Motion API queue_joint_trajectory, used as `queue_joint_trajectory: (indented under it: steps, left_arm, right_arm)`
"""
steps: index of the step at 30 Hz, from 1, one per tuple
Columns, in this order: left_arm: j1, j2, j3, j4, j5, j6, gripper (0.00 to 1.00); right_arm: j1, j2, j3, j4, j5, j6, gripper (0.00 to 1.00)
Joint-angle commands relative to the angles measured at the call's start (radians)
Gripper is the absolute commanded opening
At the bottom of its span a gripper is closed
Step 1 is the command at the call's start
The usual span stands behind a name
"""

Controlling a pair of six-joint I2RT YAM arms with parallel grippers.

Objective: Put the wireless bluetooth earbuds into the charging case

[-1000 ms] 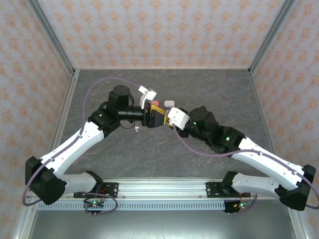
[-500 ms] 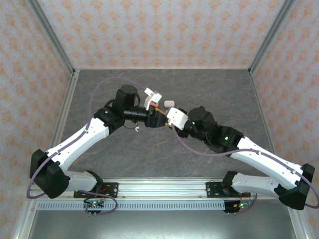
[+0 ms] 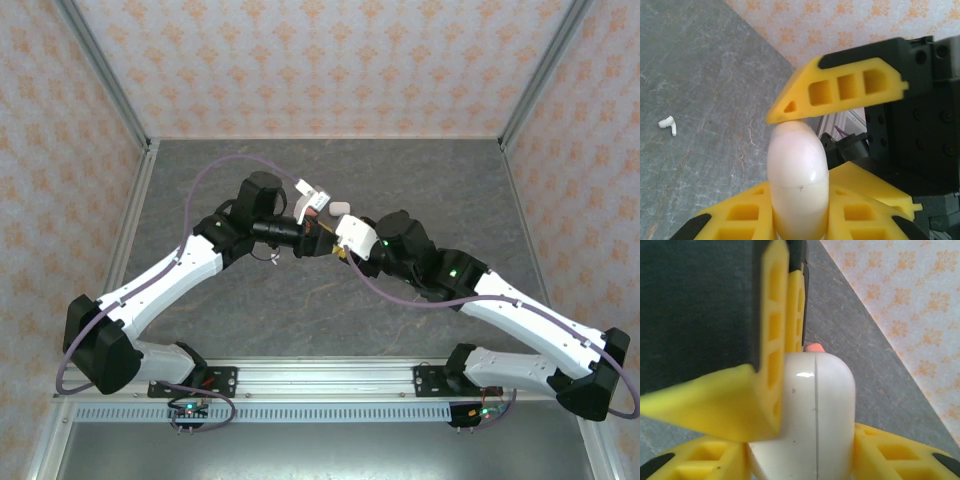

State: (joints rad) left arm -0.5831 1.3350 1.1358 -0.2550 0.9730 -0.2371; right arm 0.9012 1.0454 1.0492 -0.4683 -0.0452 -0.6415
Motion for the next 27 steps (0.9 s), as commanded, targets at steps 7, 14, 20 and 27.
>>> queue_joint_trajectory:
  steps: [7,14,20,27]
  left_arm:
    - [-0.002,-0.114,-0.085,0.131,-0.138,0.083,0.09]
    - [-0.003,-0.194,-0.213,0.336,-0.144,0.118,0.02]
    - [-0.006,-0.266,-0.311,0.454,-0.149,0.139,0.0]
    - [-0.011,-0.286,-0.328,0.455,-0.129,0.162,0.0]
  right_arm:
    - [-0.228,-0.124,-0.023,-0.065,-0.49,0.218,0.81]
    - [-0.333,-0.172,-0.112,0.135,-0.735,0.457,0.83]
    - [-0.357,-0.22,-0.244,0.458,-0.735,0.67,0.82]
    - [-0.357,-0.176,-0.252,0.538,-0.717,0.722,0.76]
